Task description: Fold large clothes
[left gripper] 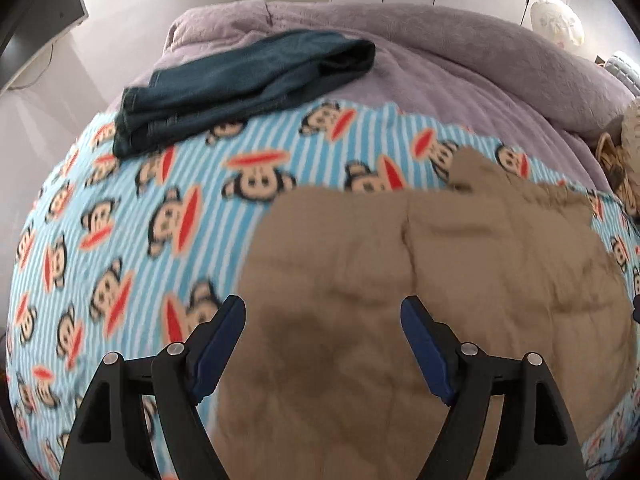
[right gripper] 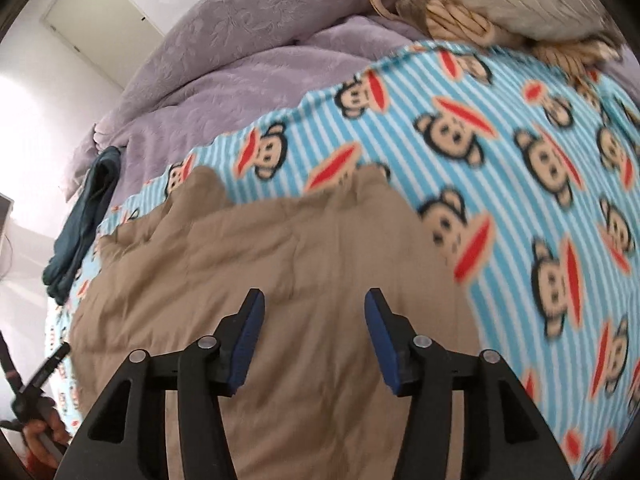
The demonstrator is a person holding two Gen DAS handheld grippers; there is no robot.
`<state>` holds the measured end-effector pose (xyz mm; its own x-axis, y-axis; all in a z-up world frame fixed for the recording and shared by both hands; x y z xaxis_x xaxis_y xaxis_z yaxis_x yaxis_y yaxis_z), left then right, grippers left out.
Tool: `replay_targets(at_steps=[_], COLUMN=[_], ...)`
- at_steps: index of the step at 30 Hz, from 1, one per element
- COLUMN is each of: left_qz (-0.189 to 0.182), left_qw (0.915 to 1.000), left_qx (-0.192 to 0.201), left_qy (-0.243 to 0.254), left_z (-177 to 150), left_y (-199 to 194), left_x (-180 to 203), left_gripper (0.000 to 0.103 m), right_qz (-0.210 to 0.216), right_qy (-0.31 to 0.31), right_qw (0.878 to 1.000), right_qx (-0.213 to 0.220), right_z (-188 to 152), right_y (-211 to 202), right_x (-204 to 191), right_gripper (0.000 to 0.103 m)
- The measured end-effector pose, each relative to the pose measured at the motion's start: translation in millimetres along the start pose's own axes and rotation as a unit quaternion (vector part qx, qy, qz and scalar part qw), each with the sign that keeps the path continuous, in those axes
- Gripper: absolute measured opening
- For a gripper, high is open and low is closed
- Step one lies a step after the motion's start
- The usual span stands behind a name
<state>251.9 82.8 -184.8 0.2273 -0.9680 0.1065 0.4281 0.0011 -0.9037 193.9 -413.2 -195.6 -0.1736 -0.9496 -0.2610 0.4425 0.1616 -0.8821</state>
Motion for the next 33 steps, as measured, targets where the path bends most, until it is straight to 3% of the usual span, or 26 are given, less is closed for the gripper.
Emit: replay_targets(at_steps=[9, 10, 11, 13, 15, 20, 25, 26, 33], left_qz=[-0.008, -0.005, 0.000, 0.003, -0.003, 0.001, -0.003, -0.005, -0.012], left_qw=[0.9991, 0.9992, 0.9992, 0.9993, 0.9988, 0.9979, 0.9971, 0.9969, 0.9958], left_qx=[-0.041, -0.040, -0.040, -0.035, -0.044, -0.058, -0.067, -0.068, -0.078], left_qy=[-0.007, -0.006, -0.006, -0.014, -0.022, -0.028, -0.036, -0.039, -0.047], left_z=[-60.3, -65.0, -67.3, -74.6, -81.2, -95.4, -103.0, -104.5, -108.2], left_y=[-14.9, -17.0, -17.6, -22.6, -25.0, -25.0, -24.5, -24.5, -22.3], left_x=[2.4, 1.7, 0.4, -3.1, -5.3, -8.3, -9.9, -10.1, -14.3], left_gripper=[0.081, 0.088, 0.103, 0.103, 0.103, 0.103, 0.103, 0.103, 0.103], right_qz=[0.023, 0.026, 0.032, 0.048, 0.055, 0.067, 0.096, 0.101, 0.147], right_qy=[0.018, 0.019, 0.021, 0.030, 0.038, 0.066, 0.091, 0.094, 0.138], right_qw=[1.000, 0.999, 0.999, 0.998, 0.997, 0.994, 0.989, 0.988, 0.978], right_qx=[-0.011, -0.012, -0.013, -0.020, -0.033, -0.059, -0.066, -0.065, -0.050], right_z=[-64.7, -71.7, -78.2, -93.3, -106.8, -135.2, -143.6, -144.3, -141.5], right_y=[-31.4, -34.3, -36.4, -38.7, -37.7, -30.2, -21.1, -20.5, -10.4], right_x=[-17.8, -19.8, -21.5, -24.6, -26.0, -24.9, -24.3, -25.3, -29.5], right_gripper=[0.068, 0.073, 0.075, 0.076, 0.083, 0.083, 0.087, 0.102, 0.103])
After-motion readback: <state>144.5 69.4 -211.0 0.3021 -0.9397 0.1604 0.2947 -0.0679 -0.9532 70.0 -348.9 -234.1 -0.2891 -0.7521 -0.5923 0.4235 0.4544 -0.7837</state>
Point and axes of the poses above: each gripper's, at about its wrist camera, not at the fingertips, and y roughly the way its jaws point, x to its right, z to its top, the point moved 4 cm from there along y, roughly the way its jaws point, and after that the axes turned 13 degrees about -y, right-handed, at the moved point
